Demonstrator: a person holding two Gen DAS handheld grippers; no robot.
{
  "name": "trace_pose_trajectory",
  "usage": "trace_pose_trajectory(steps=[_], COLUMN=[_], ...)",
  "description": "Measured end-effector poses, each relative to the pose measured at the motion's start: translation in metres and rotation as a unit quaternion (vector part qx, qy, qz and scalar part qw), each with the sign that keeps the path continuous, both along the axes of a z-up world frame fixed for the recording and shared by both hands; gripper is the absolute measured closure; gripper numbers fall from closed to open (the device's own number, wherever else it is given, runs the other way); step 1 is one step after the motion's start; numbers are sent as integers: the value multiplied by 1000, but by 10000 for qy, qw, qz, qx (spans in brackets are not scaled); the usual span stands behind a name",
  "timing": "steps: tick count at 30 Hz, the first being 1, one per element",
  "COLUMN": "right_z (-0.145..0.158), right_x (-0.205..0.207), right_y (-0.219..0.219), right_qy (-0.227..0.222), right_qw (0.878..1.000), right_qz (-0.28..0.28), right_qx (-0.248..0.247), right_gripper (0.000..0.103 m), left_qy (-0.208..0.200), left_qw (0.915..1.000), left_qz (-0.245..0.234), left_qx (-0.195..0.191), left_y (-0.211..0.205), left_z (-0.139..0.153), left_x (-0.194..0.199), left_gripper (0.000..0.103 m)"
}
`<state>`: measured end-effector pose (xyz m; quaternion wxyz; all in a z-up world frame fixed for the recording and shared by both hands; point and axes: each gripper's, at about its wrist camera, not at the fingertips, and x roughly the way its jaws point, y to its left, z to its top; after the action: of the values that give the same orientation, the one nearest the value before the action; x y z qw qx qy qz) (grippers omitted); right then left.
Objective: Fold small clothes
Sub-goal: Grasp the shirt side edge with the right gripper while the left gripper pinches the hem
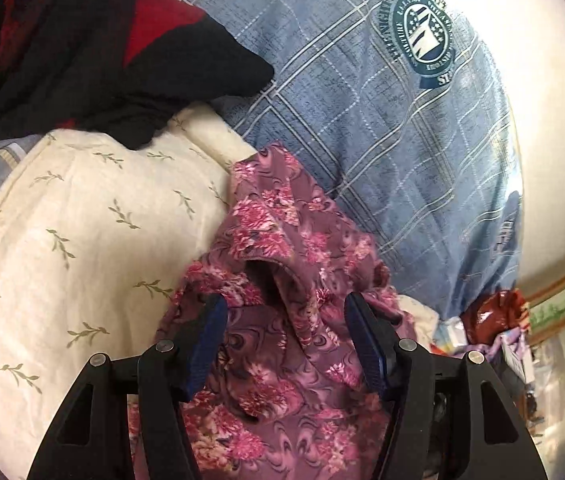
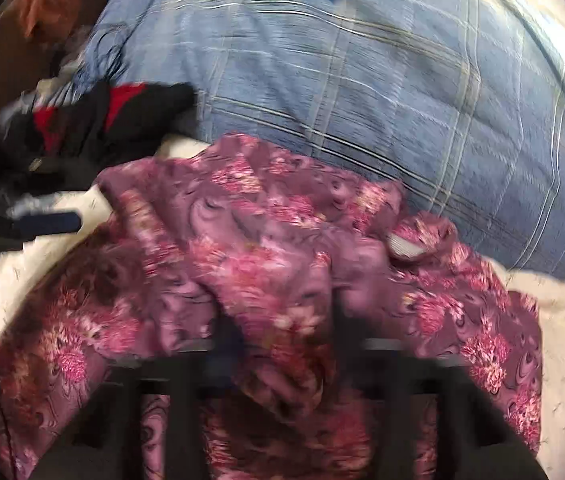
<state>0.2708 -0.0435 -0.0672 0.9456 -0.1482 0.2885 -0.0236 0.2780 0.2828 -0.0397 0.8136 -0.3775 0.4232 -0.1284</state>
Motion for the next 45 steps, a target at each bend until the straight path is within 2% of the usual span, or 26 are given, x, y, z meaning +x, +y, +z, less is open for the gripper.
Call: trace_pose_trajectory(steps=[3, 5, 7, 8, 10, 11, 13, 14, 16, 18, 22, 25, 27, 28, 29, 30, 31, 33, 35, 36, 38, 39, 41, 42, 44, 45], right_z=[21, 25, 15, 10, -6, -12, -17, -19, -18, -16, -15, -13, -10, -8, -5, 1, 10, 26, 32, 29, 7, -5, -22, -33, -46, -46], right_x=[-16, -30, -42, -45, -55, -60, -66, -68, -67, -63, -64, -70, -65, -61, -57, -55, -58, -74, -92, -95, -96, -97, -100, -104, -114, -119], right_y=[-55, -99, -152, -165, -196, -204, -211, -214, -212, -211, -217, -216, -211, -209, -210, -211, -214, -223, -237, -242, -250, -250, -251, -254, -260, -261], right_qy=[-189, -273, -192, -144, -74, -107, -162, -208, -250, -276, -316, -418, -504, -514, -491, -504, -668, -1172, -1523, -1463, -1016, -787, -505, -403, -422, -521], right_qw=[9954, 9842, 9618, 9541, 9213, 9076, 8912, 8853, 8862, 8884, 8739, 8822, 8949, 9012, 9036, 9033, 8934, 8629, 8285, 8211, 8196, 8256, 8359, 8277, 7976, 7902], right_qz=[-283, -567, -1001, -1056, -1003, -971, -970, -927, -904, -939, -968, -863, -816, -814, -821, -754, -565, -265, -160, -191, -433, -560, -868, -943, -1030, -1002], right_qx=[895, 1657, 2541, 2799, 3757, 4084, 4428, 4552, 4538, 4485, 4753, 4611, 4359, 4225, 4176, 4192, 4406, 4909, 5386, 5514, 5622, 5560, 5396, 5517, 5928, 6024], right_gripper=[89, 89, 88, 88, 81, 79, 70, 69, 64, 63, 59, 52, 53, 67, 83, 94, 94, 94, 94, 94, 93, 89, 88, 85, 74, 63], left_qy=[4, 13, 20, 56, 119, 132, 244, 332, 465, 661, 1049, 998, 951, 934, 898, 828, 721, 435, 325, 330, 456, 673, 938, 1114, 1185, 1145], left_qw=[10000, 10000, 9999, 9998, 9996, 9994, 9989, 9985, 9975, 9963, 9930, 9942, 9950, 9949, 9951, 9955, 9955, 9955, 9958, 9963, 9956, 9932, 9918, 9910, 9919, 9924], left_qz=[41, -8, -84, -148, -260, -327, -395, -424, -464, -497, -501, -385, -182, -168, -126, -7, 98, 277, 372, 397, 418, 424, 351, 370, 403, 437], left_qx=[55, 40, 54, 70, 49, 33, 0, -93, -269, -239, -203, -91, 240, 347, 392, 468, 614, 795, 775, 687, 704, 848, 789, 648, 218, 76], left_y=[-1, -8, -15, -20, -31, -37, -47, -52, -59, -66, -79, -86, -88, -89, -88, -85, -83, -79, -77, -77, -81, -84, -87, -86, -82, -80], left_z=[0, -3, -6, -8, -11, -12, -16, -18, -22, -28, -44, -40, -33, -31, -27, -20, -11, 7, 16, 15, 5, -5, -26, -36, -44, -43], left_x=[1, 3, 5, 6, 8, 9, 14, 17, 24, 34, 58, 74, 86, 89, 92, 92, 90, 80, 66, 54, 40, 34, 30, 30, 33, 35], left_gripper=[41, 39, 39, 39, 39, 38, 38, 38, 37, 36, 36, 41, 80, 100, 99, 99, 99, 99, 99, 99, 99, 99, 98, 98, 97, 96])
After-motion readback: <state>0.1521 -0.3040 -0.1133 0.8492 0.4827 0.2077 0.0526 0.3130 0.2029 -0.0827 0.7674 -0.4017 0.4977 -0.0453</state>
